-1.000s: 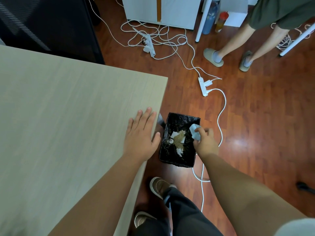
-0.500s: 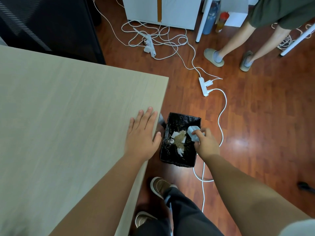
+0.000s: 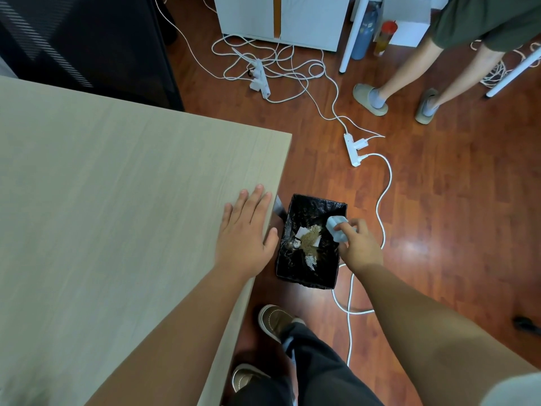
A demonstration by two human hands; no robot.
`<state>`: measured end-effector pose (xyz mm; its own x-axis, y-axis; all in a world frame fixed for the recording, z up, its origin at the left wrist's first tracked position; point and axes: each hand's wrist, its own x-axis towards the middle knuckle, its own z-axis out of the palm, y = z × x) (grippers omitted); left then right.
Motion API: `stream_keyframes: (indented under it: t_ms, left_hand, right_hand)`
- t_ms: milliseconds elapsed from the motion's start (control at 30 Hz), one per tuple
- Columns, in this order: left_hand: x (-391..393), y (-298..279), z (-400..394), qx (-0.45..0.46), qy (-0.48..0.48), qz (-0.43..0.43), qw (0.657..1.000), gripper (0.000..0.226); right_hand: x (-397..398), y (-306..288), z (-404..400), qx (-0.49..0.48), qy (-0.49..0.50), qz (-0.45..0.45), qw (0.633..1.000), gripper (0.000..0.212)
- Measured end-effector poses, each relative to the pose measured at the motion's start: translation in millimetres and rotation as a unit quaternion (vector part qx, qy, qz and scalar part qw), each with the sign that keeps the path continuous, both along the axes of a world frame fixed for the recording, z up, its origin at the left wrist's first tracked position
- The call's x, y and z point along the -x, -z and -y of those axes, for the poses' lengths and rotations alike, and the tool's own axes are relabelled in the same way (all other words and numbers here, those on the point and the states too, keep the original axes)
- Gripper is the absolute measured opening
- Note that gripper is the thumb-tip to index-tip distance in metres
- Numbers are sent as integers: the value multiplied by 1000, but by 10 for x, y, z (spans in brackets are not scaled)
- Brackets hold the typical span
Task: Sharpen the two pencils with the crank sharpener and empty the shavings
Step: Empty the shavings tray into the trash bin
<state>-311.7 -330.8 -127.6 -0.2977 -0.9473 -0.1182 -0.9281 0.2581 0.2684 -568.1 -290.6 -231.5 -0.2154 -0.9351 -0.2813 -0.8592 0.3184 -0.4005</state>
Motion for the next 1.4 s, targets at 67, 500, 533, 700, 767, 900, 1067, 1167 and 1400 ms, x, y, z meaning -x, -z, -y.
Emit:
stream_keyframes:
  t_ms: [67,500,533,700,767,900,1067,1167,1400]
  left_hand:
    - [0,-2,0,0,-1,2,1000,67]
    - [1,19,5,-2,3,9,1000,68]
    - [2,20,3,-2,3,8,1000,68]
    - [-5,-27,30,-31,13,15,999,70]
    - [-26,-76,38,-48,25,14,998,70]
    - [-182,-229,-28,-48,20,-6,999,65]
    - [-560,-462,-242,-22,-43,-9,999,68]
    - [-821,-613,-440,-13,-97,-28,995,70]
    - [-1364,-788,-994,-3,-208,-19,978,75]
  right_hand:
    - [-9,-21,21,4,-12,-12,1000,38]
    - [-36,16,99,3,53,51,997,37]
    - [-32,10,102,4,110,86,990,36]
    - [-33,-164,153,-18,365,392,844,33]
    - [-48,-313,173,-52,372,473,797,24]
    - [-168,-600,221,-60,374,566,732,11]
    - [-485,-1021,356,-49,327,630,703,15]
    - [-762,-1246,468,-48,283,640,713,16]
    - [-1677,-1618,603,-97,139,623,764,13]
